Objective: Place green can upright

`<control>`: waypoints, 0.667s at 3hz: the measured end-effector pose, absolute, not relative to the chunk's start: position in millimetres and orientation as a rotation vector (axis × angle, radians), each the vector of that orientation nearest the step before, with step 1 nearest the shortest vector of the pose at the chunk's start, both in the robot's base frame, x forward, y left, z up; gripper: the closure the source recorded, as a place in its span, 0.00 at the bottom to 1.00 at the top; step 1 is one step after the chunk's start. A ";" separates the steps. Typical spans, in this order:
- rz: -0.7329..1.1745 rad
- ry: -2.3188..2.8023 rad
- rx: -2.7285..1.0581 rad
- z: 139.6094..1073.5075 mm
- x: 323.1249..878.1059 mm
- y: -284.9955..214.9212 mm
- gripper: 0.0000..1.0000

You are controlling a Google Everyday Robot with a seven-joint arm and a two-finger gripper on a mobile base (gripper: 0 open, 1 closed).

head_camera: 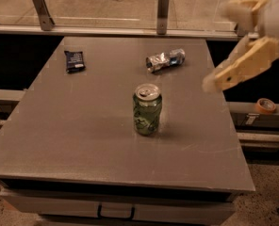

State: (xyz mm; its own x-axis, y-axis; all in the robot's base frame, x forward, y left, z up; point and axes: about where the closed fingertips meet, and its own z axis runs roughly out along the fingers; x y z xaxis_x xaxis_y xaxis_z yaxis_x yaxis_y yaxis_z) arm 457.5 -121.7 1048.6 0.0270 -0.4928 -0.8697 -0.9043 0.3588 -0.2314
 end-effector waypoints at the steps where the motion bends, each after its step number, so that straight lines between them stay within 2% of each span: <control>1: 0.213 1.631 -1.322 1135.8 452.9 -138.1 0.00; 2: 0.132 1.578 -1.297 1174.4 453.3 -146.7 0.00</control>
Offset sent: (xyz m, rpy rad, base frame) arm -0.0038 -0.0124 0.0647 -0.1452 -0.0996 -0.0778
